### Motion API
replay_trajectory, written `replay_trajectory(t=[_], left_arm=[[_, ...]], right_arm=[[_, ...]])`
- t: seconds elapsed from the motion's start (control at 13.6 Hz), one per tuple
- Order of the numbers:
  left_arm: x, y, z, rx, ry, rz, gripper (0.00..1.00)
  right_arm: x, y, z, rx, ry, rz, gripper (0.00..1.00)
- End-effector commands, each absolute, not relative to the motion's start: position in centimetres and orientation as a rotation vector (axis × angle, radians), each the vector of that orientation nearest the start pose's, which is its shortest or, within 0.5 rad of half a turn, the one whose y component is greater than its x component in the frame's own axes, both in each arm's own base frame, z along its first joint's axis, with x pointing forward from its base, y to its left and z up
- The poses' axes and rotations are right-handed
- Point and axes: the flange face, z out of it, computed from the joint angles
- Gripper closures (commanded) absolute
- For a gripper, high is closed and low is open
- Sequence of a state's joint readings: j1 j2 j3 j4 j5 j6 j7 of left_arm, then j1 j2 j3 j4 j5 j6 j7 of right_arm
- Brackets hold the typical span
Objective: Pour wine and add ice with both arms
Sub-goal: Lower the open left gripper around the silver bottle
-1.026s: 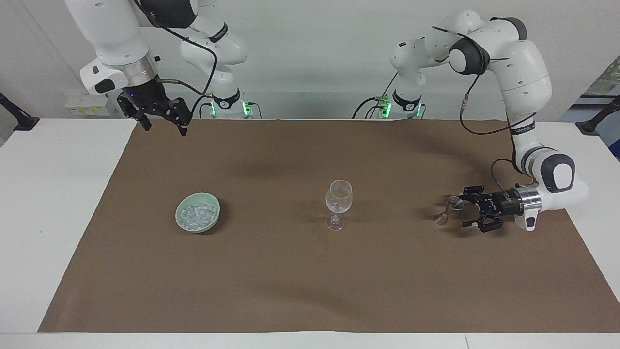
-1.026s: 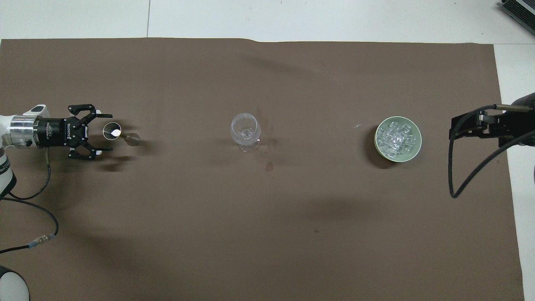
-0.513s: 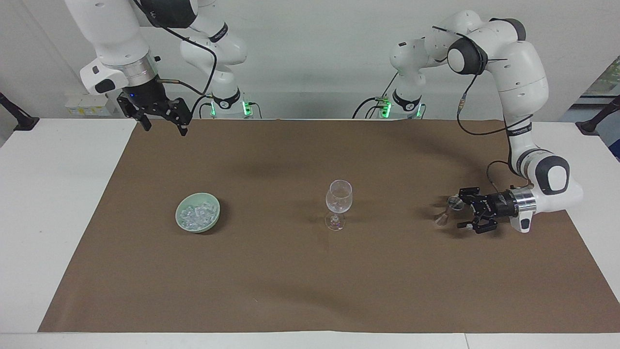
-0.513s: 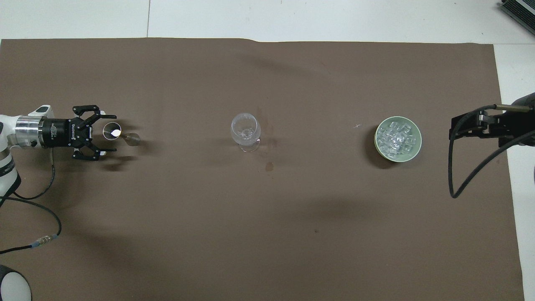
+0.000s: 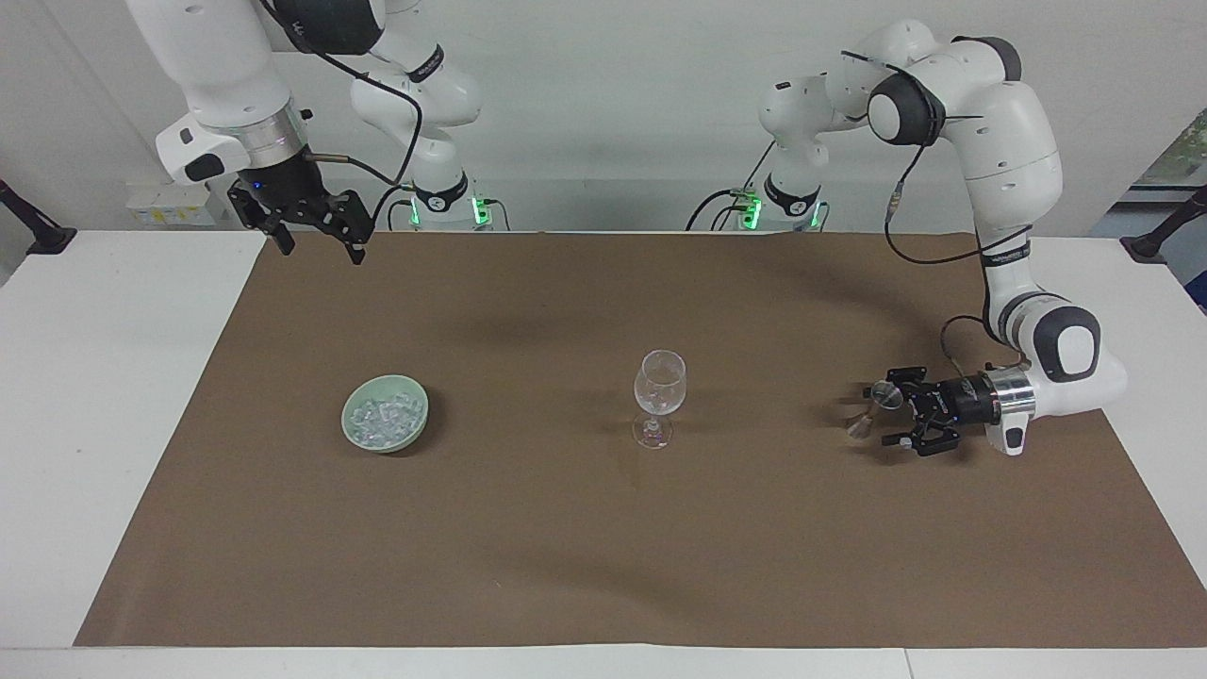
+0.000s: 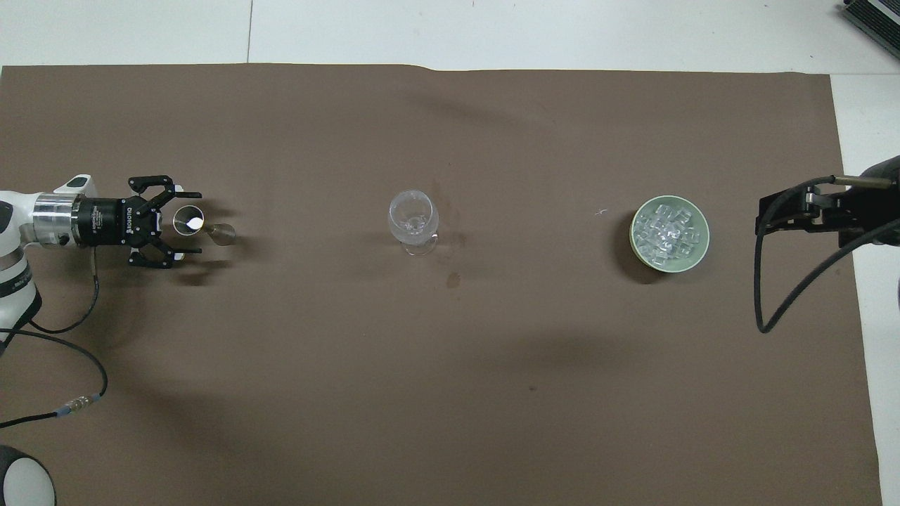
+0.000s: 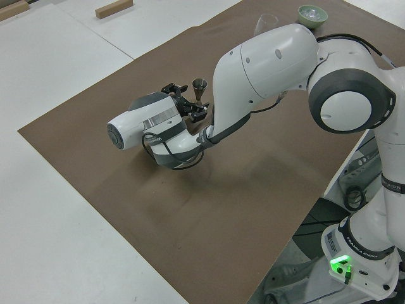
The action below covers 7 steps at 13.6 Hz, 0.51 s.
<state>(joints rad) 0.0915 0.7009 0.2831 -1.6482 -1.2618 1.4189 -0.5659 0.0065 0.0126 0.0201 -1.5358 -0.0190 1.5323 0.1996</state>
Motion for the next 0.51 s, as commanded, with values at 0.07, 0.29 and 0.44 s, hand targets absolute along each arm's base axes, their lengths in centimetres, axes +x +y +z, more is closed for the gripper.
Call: replay_trajectory(t=[0.07, 0.29, 0.44], left_arm=[[62.15, 9.58, 22.46, 1.496, 1.273, -0.971, 0.0], [62.13, 9.63, 22.44, 1.481, 1.275, -0.972, 0.0], [62.15, 9.61, 22.55, 1.479, 1.273, -0.972, 0.0]], right_arm=[[55.38, 1.0, 63.02, -3.127, 0.24, 0.015, 0.0], [55.38, 1.08, 63.02, -3.127, 0.238, 0.015, 0.0], [55.37, 1.08, 62.95, -3.127, 0.238, 0.018, 0.0]])
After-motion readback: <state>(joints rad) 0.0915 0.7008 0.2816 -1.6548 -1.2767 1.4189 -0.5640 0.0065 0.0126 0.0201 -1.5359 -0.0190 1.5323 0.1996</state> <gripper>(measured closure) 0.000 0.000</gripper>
